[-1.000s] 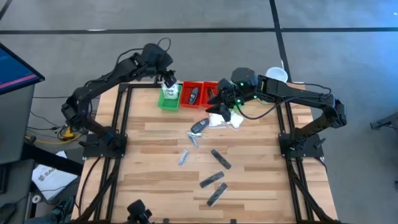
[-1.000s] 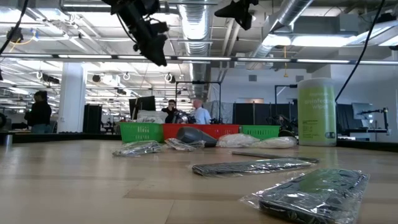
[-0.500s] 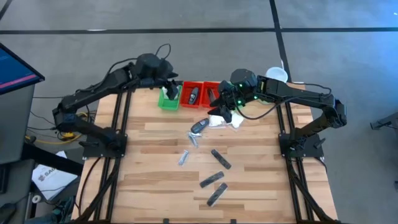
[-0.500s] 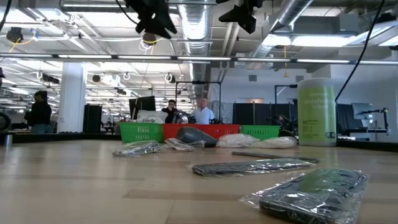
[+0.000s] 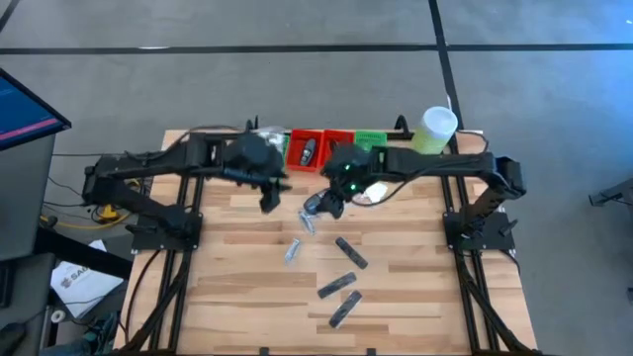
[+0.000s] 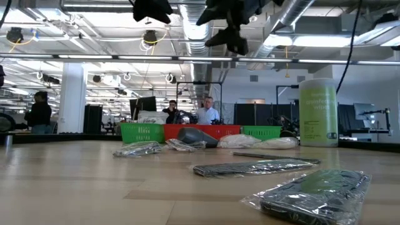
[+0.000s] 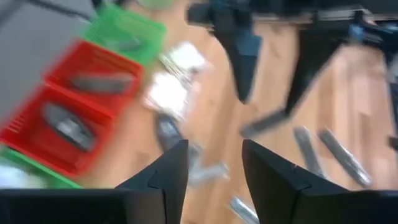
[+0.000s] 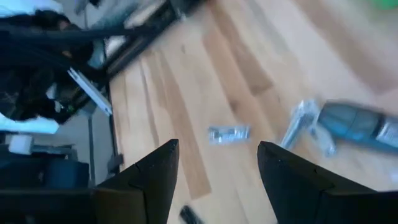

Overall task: Pick & Place Travel size toiletries
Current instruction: Put the nail cutter into the right green basket

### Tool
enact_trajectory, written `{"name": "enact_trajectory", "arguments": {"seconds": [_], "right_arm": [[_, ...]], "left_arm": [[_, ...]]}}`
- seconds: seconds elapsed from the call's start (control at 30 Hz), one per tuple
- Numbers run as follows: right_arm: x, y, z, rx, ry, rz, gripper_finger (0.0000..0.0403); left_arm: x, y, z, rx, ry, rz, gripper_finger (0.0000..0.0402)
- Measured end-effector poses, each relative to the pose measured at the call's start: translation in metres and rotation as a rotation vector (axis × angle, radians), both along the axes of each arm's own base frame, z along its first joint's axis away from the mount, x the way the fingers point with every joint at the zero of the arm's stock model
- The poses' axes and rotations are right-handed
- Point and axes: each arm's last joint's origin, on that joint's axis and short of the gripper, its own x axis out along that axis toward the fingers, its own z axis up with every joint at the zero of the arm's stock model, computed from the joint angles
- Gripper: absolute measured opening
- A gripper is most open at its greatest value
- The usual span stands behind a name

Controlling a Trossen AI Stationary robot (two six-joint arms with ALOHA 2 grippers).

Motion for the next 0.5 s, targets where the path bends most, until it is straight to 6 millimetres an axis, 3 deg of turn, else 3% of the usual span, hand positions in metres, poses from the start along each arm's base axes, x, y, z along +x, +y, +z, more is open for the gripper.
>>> {"name": "enact_trajectory", "arguments": {"seconds": [0.23,0.5], "right_arm": [[0.018,0.024,-0.03,0.023,0.104,-0.005,0.0193],[0.036,0.044,-0.067,0.039,0.197,0.011,0.0159]], "left_arm": [[-0.022,-0.041,-0.055,-0.105,0.07,0.038,0.0124],[-0.047,-0.078,-0.109,-0.223,-0.122,0.048,0.0117]]}}
